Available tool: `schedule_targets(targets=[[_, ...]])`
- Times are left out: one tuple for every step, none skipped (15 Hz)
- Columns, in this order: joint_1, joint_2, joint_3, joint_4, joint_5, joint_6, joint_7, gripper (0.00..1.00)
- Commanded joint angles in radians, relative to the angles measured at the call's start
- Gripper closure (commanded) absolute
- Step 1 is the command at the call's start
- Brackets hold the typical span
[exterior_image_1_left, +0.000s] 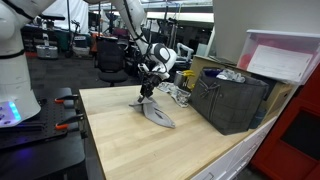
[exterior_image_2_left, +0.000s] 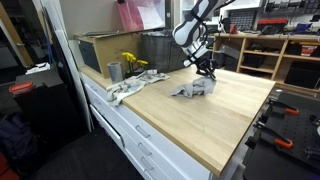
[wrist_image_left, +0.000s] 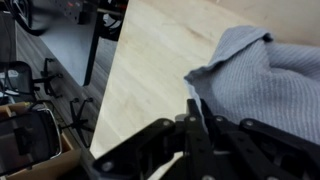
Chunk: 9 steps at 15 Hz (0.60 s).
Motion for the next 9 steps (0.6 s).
schedule_targets(targets=[[-0.057,-0.081,-0.054,-0.094,-0.075,0.05,0.041,0.99],[-0.071,-0.086,-0.066,-0.098,-0.095,0.052,0.043,0.99],[-0.085,-0.088,-0.081,-0.099,-0.123,0.057,0.043,0.99],[-0.097,-0.091,-0.091,-0.1,-0.146,0.054,0.044,0.99],[-0.106,-0.093,-0.1,-0.1,-0.17,0.054,0.047,0.99],[-0.116,-0.096,-0.108,-0.099,-0.19,0.052,0.051,0.99],[-0.124,-0.096,-0.115,-0.099,-0.21,0.049,0.058,0.99],[-0.132,-0.095,-0.119,-0.098,-0.222,0.048,0.071,0.99],[-0.14,-0.093,-0.124,-0.097,-0.235,0.049,0.084,0.99]])
